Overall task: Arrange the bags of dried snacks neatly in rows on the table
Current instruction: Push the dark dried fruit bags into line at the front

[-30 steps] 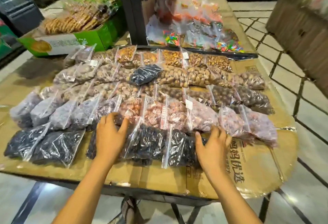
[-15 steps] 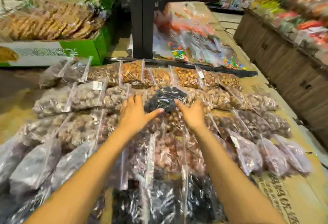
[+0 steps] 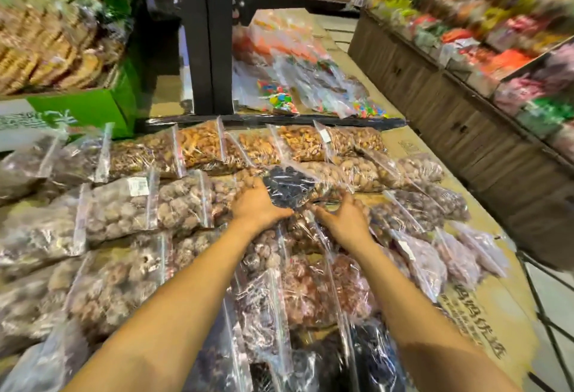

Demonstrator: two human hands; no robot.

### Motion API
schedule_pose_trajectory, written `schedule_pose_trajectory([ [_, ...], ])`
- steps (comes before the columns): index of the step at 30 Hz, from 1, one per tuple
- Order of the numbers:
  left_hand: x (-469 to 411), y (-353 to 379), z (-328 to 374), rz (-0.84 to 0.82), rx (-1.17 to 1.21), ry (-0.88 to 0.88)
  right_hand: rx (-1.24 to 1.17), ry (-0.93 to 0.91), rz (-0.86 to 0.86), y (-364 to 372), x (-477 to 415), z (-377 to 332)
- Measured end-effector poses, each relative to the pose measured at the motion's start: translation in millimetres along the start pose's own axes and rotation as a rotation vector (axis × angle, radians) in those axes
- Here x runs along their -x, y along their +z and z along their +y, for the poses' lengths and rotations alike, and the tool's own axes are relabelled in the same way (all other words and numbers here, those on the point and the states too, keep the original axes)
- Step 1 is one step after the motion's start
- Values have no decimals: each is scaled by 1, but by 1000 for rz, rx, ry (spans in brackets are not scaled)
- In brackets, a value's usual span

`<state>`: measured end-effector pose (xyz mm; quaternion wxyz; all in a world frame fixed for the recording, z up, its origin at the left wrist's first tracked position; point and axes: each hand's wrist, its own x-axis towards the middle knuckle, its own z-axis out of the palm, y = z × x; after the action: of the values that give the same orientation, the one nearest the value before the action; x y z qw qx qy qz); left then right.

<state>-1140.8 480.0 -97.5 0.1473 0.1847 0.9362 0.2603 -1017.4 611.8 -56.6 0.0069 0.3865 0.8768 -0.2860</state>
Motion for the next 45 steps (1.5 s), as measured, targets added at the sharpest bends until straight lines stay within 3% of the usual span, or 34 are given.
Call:
schedule_pose_trajectory([
  [4,7,-17,-1,48,107,-26,-5,-60,27,-10,9,-2],
  [9,46,-62,-17,34,563,-103,-152,-128,-4,-23,29,-15],
  [12,94,-96,-14,117,786,-32,-338,-257,-106,-32,52,-34],
  [15,150,-123,-12,210,867,104,-606,-264,-387,-44,86,-58],
  [20,239,-134,6,319,589,291,-977,-219,-777,-70,142,-66],
  [23,270,-117,7,349,240,430,-991,-314,-893,-80,154,-39],
  [27,283,-80,-4,331,-153,519,-820,-231,-1063,-61,148,8],
  [30,291,-47,-1,267,-199,512,-756,-170,-945,-36,146,45],
  [33,304,-31,-5,177,-97,458,-788,-184,-778,-23,157,66],
  [37,331,-34,-36,149,18,237,-807,-161,-597,-19,184,73],
  [41,352,-36,-96,94,-209,63,-715,-128,-473,-18,206,72],
  [45,361,-24,-152,-14,-398,198,-613,-134,-510,-7,231,59],
])
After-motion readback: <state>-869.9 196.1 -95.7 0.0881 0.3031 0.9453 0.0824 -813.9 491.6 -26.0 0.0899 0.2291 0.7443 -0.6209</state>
